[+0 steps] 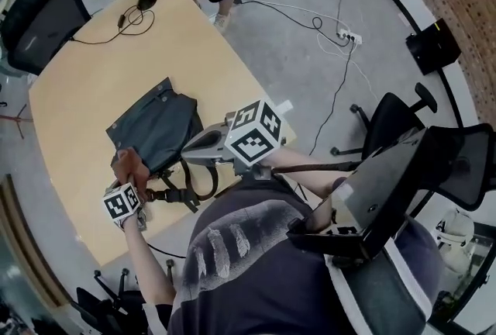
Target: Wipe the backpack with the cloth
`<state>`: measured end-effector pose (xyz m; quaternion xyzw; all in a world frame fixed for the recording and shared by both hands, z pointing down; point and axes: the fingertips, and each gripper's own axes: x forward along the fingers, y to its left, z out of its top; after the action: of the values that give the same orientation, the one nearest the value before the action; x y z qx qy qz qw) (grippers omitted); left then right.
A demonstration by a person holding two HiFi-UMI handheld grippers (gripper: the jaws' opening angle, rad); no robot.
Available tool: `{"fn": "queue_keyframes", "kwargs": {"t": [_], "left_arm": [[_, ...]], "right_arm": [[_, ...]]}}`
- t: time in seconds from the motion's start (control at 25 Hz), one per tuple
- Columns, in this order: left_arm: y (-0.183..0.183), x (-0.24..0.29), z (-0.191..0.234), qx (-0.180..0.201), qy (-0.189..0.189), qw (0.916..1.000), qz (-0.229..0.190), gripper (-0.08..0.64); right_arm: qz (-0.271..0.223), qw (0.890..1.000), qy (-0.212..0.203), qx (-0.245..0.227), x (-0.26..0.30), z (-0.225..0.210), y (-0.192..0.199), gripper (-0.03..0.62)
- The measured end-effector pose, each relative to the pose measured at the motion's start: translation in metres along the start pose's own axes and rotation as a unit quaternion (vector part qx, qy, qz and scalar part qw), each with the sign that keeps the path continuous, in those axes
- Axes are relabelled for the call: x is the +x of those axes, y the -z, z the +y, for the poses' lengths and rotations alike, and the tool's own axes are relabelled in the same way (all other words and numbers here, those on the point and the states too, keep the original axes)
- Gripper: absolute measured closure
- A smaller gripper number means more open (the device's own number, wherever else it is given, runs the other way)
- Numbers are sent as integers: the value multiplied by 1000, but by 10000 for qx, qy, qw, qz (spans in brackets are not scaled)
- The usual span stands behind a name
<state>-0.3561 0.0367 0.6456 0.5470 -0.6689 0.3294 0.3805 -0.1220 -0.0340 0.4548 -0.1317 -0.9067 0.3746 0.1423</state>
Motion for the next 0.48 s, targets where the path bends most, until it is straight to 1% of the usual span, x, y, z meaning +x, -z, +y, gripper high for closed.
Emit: {"fn": "queue_keyframes", "kwargs": {"t": [0.08, 0.16, 0.28, 0.36, 0.4, 0.48], "left_arm": [[13, -7, 23, -9, -182, 9998, 73, 483], [25, -15, 45, -77, -285, 9995, 98, 482], [37, -26, 69, -112, -400, 9991, 15, 482], [35, -34, 77, -76, -387, 9991, -154, 482], [31, -38, 76, -53, -321, 9991, -284, 482], [16, -51, 66, 18, -139, 9978, -653, 483]], "right_arm": [[-39, 10000, 35, 2, 7, 4, 1, 591], [-67, 9999, 87, -10, 14, 7, 1, 591], [-85, 9998, 164, -35, 28, 12, 5, 591], [-97, 9997, 197, -49, 39, 15, 7, 591], [-99, 9997, 206, -58, 45, 17, 8, 591], [-86, 9997, 215, -66, 56, 22, 10, 591]]}}
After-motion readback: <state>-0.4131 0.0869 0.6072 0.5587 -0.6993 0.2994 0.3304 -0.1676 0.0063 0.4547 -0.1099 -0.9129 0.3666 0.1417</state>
